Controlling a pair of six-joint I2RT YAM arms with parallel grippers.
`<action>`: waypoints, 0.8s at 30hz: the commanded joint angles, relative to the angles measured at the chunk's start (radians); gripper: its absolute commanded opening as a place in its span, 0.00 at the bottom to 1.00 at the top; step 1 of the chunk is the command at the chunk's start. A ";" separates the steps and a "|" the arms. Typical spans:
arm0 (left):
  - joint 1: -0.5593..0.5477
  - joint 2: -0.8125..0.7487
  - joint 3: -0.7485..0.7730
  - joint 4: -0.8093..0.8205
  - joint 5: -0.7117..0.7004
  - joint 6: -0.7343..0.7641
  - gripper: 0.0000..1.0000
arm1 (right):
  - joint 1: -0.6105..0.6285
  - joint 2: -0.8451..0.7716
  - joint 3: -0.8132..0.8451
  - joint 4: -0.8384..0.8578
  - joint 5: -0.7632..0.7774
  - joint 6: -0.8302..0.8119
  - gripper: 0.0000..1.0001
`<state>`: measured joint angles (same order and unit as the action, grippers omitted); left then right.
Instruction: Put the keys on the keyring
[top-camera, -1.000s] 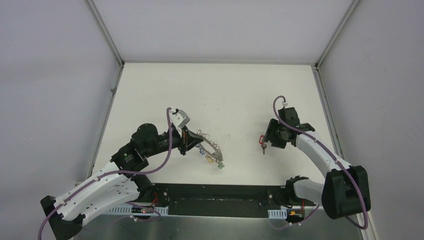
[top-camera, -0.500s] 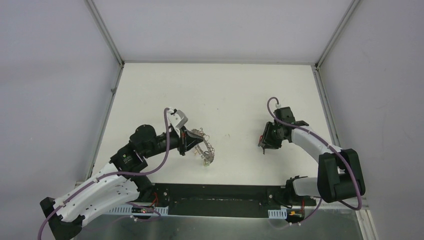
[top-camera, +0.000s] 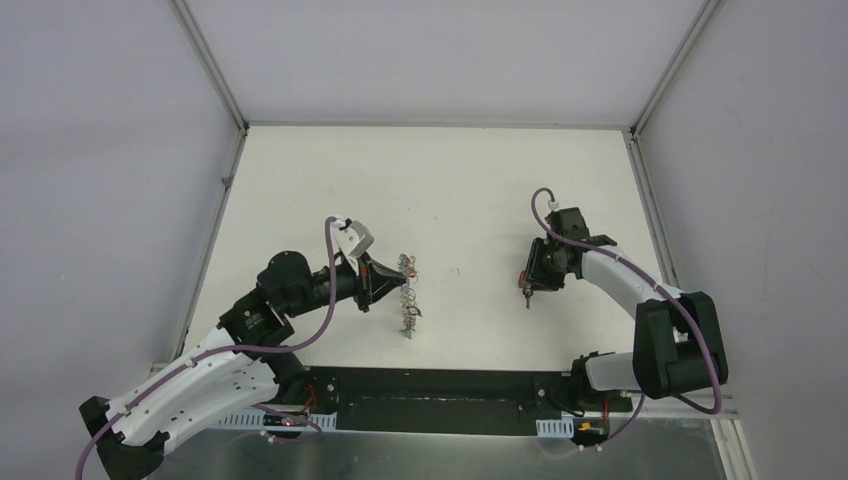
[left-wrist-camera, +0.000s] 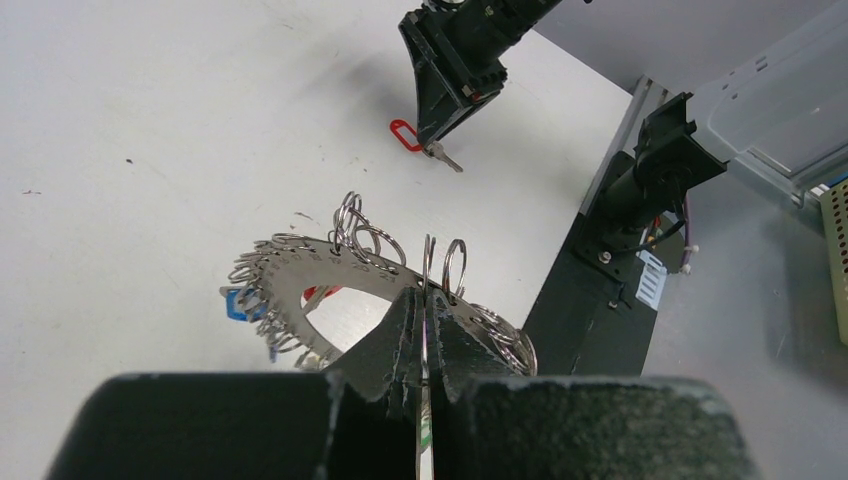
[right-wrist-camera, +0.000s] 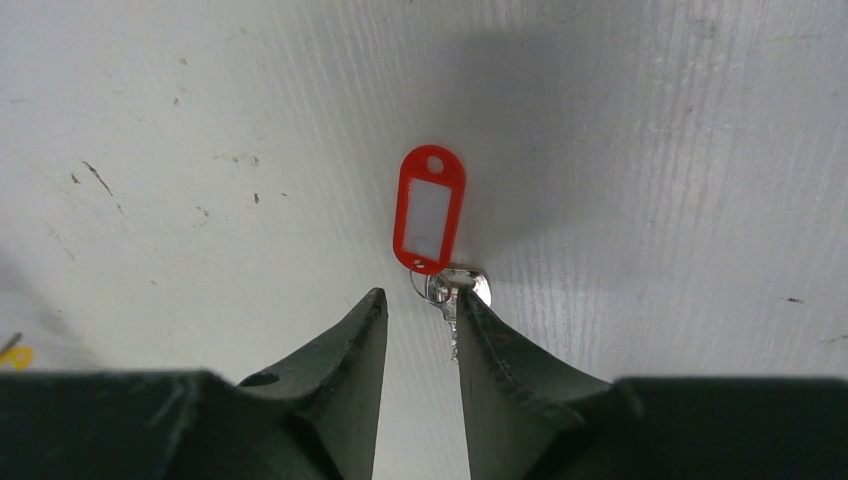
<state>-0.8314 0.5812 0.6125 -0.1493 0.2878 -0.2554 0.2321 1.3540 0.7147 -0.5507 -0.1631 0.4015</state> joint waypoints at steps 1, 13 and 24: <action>-0.002 -0.021 0.009 0.087 -0.015 -0.021 0.00 | -0.004 0.014 0.040 0.013 0.007 -0.025 0.33; -0.002 -0.039 0.002 0.077 -0.029 -0.029 0.00 | -0.004 0.029 0.040 0.020 0.020 -0.032 0.15; -0.002 -0.040 0.005 0.070 -0.030 -0.027 0.00 | -0.002 0.048 0.055 0.023 -0.002 -0.041 0.00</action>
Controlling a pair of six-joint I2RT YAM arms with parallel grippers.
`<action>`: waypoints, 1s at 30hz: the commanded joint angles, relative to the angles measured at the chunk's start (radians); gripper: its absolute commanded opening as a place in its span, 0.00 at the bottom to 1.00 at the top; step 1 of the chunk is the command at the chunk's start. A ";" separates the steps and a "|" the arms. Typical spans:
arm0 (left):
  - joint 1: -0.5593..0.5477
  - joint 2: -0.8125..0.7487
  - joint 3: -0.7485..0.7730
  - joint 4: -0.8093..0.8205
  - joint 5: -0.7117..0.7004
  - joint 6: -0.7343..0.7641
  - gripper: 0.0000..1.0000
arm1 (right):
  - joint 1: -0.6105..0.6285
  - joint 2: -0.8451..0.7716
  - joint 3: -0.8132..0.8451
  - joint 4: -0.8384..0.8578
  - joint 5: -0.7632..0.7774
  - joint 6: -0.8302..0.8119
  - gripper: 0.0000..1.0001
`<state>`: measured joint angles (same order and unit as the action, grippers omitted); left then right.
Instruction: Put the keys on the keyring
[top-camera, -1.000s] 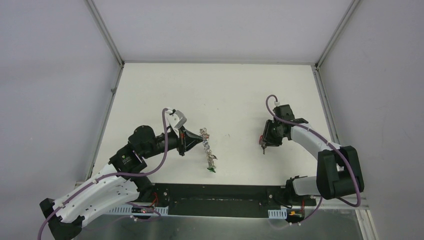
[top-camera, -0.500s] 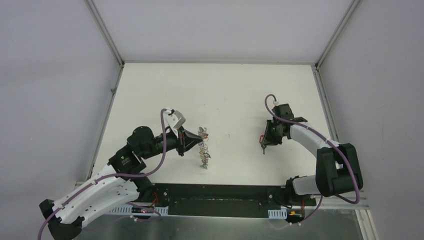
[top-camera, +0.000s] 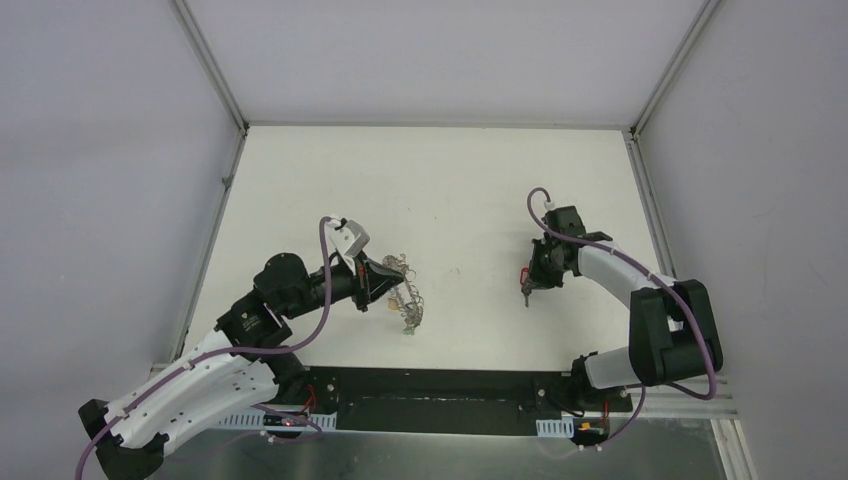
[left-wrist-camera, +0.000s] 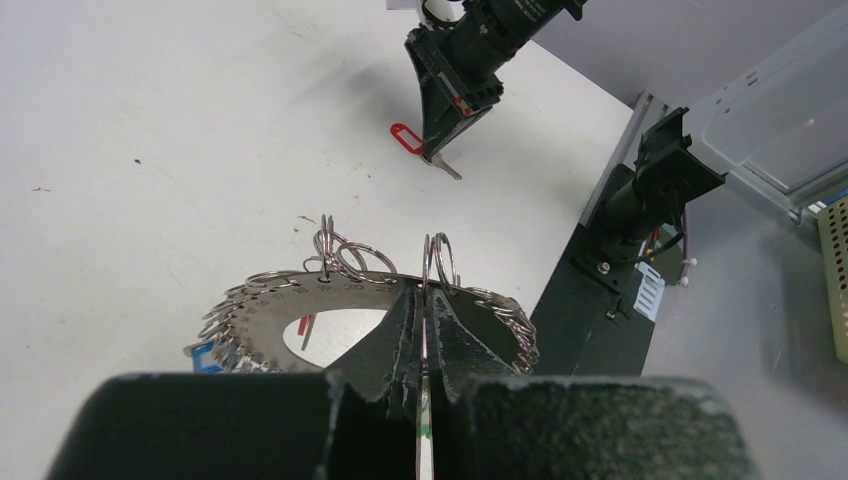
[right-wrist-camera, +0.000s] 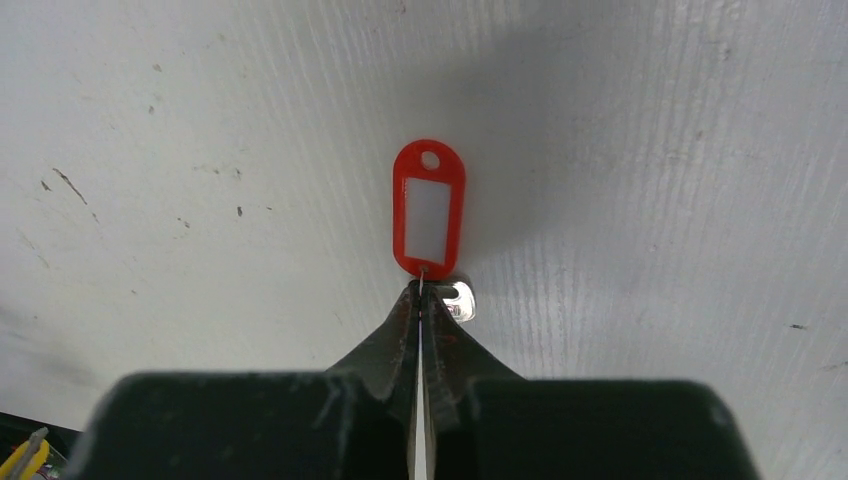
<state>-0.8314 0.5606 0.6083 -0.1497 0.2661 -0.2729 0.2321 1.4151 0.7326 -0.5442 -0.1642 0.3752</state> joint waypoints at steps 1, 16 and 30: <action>-0.003 -0.021 0.008 0.068 -0.008 -0.007 0.00 | -0.002 -0.023 0.039 0.012 -0.008 -0.019 0.00; -0.002 -0.023 0.049 -0.011 0.087 0.181 0.00 | 0.081 -0.148 0.252 -0.085 -0.304 -0.217 0.00; -0.002 -0.002 0.068 -0.048 0.204 0.369 0.00 | 0.108 -0.107 0.362 -0.060 -0.697 -0.252 0.00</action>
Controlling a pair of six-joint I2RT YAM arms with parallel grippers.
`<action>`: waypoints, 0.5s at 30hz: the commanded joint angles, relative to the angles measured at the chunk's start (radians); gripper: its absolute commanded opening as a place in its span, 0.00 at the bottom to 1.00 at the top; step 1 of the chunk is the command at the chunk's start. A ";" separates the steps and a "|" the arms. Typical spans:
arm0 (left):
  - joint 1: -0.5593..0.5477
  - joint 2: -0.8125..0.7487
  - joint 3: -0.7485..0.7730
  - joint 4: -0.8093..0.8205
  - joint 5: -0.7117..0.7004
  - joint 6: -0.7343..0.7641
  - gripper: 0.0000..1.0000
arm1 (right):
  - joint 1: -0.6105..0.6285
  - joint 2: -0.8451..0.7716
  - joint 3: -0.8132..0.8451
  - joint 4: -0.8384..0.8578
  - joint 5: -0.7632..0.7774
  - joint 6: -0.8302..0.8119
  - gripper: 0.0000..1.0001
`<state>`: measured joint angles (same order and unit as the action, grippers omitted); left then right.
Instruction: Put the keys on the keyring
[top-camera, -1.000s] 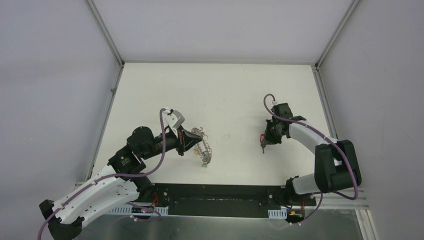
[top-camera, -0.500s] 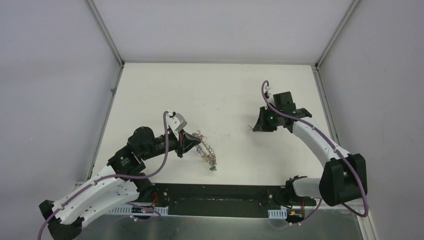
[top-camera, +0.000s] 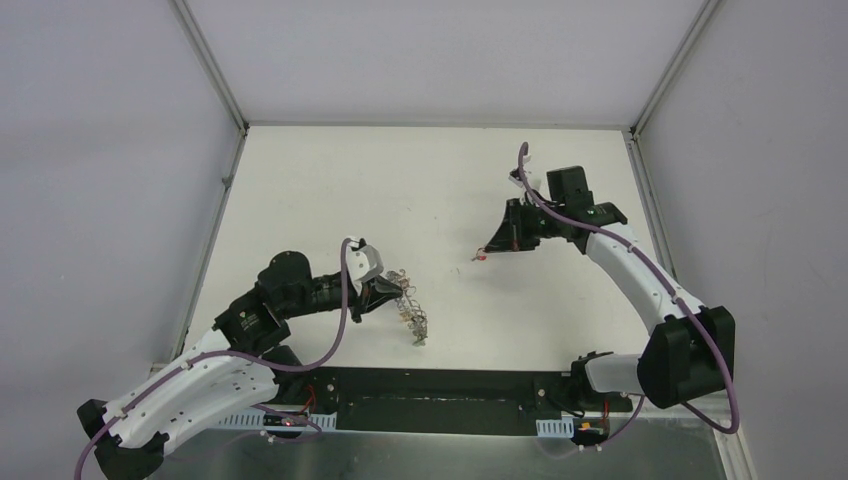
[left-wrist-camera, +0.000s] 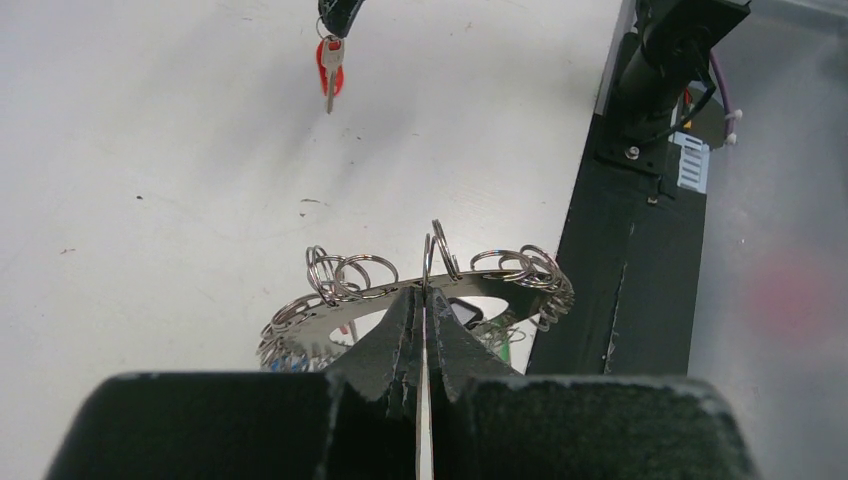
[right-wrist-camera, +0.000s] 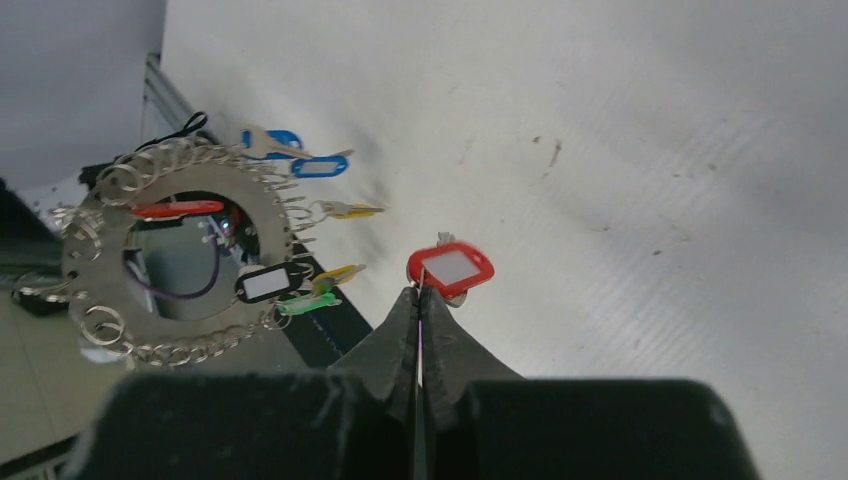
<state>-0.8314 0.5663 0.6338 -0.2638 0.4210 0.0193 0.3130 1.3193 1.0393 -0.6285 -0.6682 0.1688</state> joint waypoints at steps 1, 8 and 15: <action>-0.003 -0.009 0.040 0.066 0.052 0.084 0.00 | 0.041 -0.015 0.062 0.016 -0.205 -0.057 0.00; -0.002 -0.015 0.034 0.065 0.134 0.176 0.00 | 0.151 -0.032 0.116 -0.012 -0.207 -0.111 0.00; -0.002 0.009 0.060 0.066 0.228 0.187 0.00 | 0.273 -0.018 0.174 0.021 -0.181 -0.098 0.00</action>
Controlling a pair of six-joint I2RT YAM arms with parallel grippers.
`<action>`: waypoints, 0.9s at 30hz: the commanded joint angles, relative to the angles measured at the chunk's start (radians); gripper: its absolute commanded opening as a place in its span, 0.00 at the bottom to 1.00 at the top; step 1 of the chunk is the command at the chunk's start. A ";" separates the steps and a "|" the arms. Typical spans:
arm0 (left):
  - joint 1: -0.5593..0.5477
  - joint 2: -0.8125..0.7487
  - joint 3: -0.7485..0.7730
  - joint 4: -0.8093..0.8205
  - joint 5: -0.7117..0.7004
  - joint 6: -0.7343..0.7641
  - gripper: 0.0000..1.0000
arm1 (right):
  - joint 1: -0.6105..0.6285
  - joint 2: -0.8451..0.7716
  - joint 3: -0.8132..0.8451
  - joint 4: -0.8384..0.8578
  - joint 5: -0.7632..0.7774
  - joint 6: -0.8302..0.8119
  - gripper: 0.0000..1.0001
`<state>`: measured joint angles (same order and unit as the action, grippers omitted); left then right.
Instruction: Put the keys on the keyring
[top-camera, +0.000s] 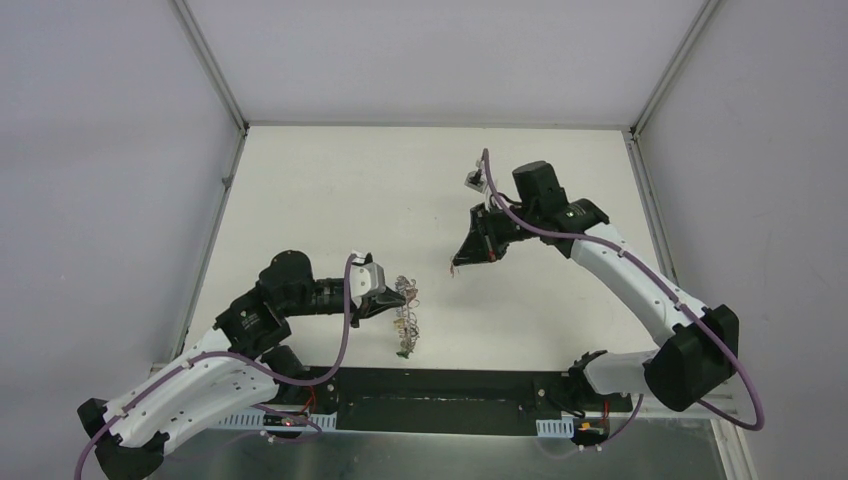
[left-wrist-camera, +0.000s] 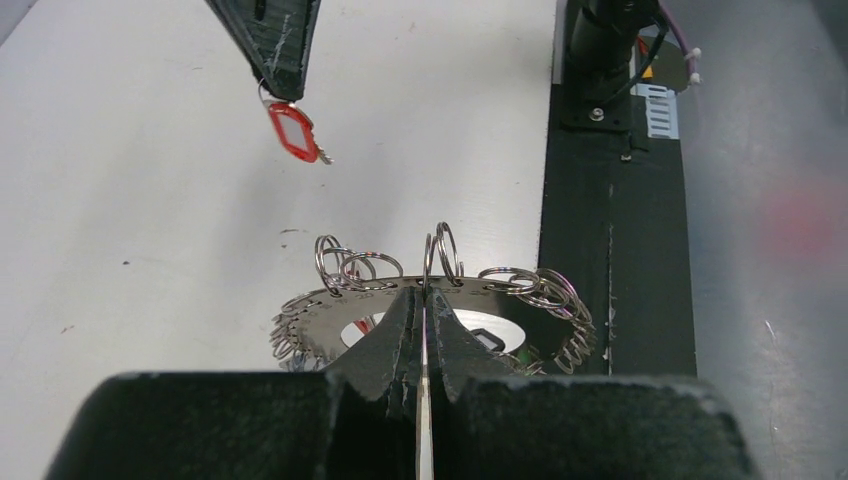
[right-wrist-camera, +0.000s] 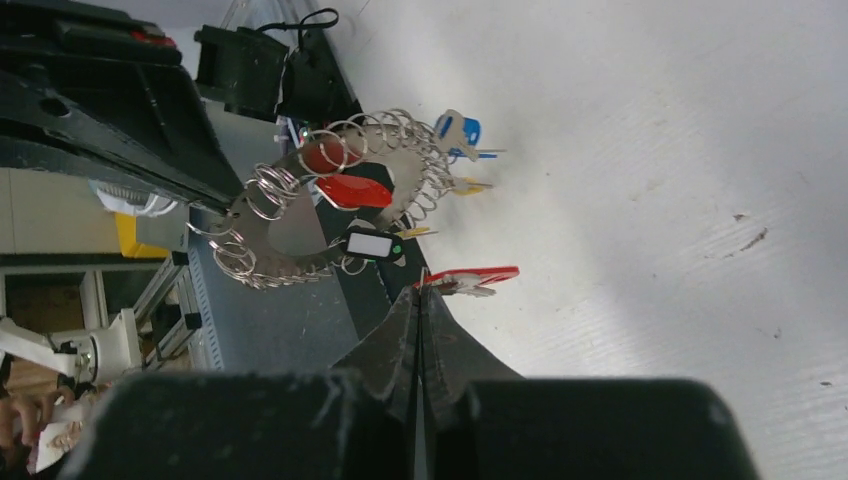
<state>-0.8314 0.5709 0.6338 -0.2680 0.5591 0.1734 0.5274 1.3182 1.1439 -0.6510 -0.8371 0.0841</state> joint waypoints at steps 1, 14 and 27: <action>-0.002 0.006 0.063 0.070 0.095 0.029 0.00 | 0.078 -0.008 0.078 0.048 -0.009 -0.010 0.00; -0.002 0.015 0.065 0.107 -0.028 -0.117 0.00 | 0.314 0.011 0.086 0.073 0.059 0.016 0.00; -0.002 0.025 0.054 0.107 -0.092 -0.167 0.00 | 0.411 -0.019 0.096 0.074 0.125 0.044 0.00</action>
<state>-0.8314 0.6052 0.6582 -0.2607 0.4911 0.0338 0.9169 1.3346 1.2060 -0.6220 -0.7261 0.1108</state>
